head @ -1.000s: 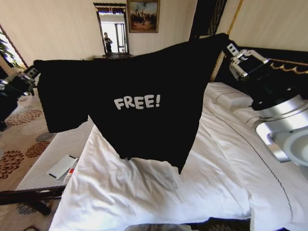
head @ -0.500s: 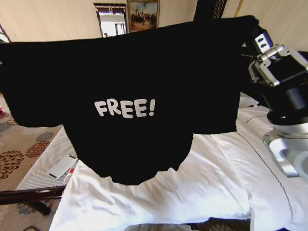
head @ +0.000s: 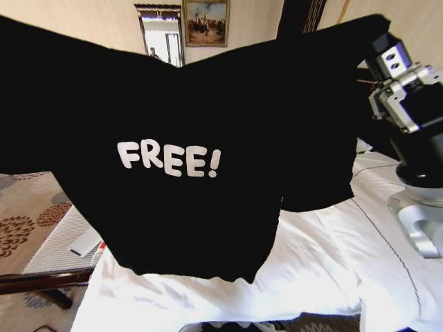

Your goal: Fold the clothes on the bed.

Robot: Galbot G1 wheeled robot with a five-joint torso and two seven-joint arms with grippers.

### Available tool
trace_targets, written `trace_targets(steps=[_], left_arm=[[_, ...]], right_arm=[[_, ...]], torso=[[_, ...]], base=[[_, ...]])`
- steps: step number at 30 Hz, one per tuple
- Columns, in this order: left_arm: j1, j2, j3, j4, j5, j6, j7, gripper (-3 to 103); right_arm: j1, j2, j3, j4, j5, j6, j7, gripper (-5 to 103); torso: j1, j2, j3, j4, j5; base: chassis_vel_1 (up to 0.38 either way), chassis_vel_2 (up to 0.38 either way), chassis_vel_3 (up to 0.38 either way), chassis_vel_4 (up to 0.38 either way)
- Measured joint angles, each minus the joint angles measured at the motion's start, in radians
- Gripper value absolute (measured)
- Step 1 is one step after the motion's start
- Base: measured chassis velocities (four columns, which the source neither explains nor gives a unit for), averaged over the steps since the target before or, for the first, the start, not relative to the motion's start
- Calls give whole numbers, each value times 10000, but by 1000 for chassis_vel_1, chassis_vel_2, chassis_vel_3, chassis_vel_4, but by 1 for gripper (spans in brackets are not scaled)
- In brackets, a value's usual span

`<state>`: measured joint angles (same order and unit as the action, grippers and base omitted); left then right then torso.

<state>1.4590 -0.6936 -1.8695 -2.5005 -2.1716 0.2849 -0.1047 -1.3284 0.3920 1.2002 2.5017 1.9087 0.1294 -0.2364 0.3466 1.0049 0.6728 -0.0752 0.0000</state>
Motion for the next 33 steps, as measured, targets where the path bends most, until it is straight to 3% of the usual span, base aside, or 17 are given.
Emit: trace_targets(steps=[5, 8, 9, 13, 17, 18, 20, 25, 28, 30, 33], left_arm=[[-183, 581, 110, 1, 135, 18, 170, 0], [-548, 1465, 511, 2, -51, -8, 296, 0], [-548, 1465, 511, 2, -51, -8, 296, 0], [-1059, 2597, 956, 2, -636, -74, 444, 0], [-1164, 2932, 1352, 1, -799, -50, 482, 0], [-1210, 2989, 1930, 1, -640, 46, 417, 0], [-1224, 2916, 3195, 5, 112, 267, 74, 0], [-1300, 2681, 4490, 11, 523, 561, -762, 0], [-1288, 2409, 5918, 14, 1545, 1144, -1722, 0], [-1240, 2352, 6193, 15, 1880, 1279, -1907, 0], [-1078, 2211, 6931, 24, 2908, 2099, -2823, 0]], right_arm=[[119, -819, 340, 2, 337, 24, 188, 0], [416, -1551, 230, 1, 480, 45, 310, 0], [416, -1551, 230, 1, 480, 45, 310, 0], [556, -2018, 89, 0, 616, 34, 402, 0], [644, -2057, -326, -3, 544, -110, 495, 0], [680, -1999, -784, -4, 328, -243, 587, 0], [709, -1826, -1549, -8, -40, -518, 902, 0], [759, -1627, -2278, -13, -385, -839, 1679, 0], [897, -1435, -3258, -19, -1091, -1653, 2827, 0], [896, -1391, -3445, -20, -1325, -1865, 3133, 0], [853, -1216, -4092, -459, -2216, -2713, 4289, 0]], torso=[[1, -1, 1, -1, -2], [1, -1, 1, 0, 0], [1, -1, 1, 0, 0], [2, -1, 1, -2, 1], [1, 0, 1, -2, 2], [1, 0, 1, 1, 4], [1, -1, 2, -2, 0], [3, -2, 2, 0, 0], [2, -2, 2, -1, 0], [2, -1, 2, -1, 1], [2, -1, 2, -1, -2]], base=[[0, 0, 0, 0], [0, 0, 0, 0], [0, 0, 0, 0], [0, 0, 0, 0], [0, 0, 0, 0], [0, 0, 0, 0], [0, 0, 0, 0], [0, 0, 0, 0], [0, 0, 0, 0], [0, 0, 0, 0], [0, 0, 0, 0]])
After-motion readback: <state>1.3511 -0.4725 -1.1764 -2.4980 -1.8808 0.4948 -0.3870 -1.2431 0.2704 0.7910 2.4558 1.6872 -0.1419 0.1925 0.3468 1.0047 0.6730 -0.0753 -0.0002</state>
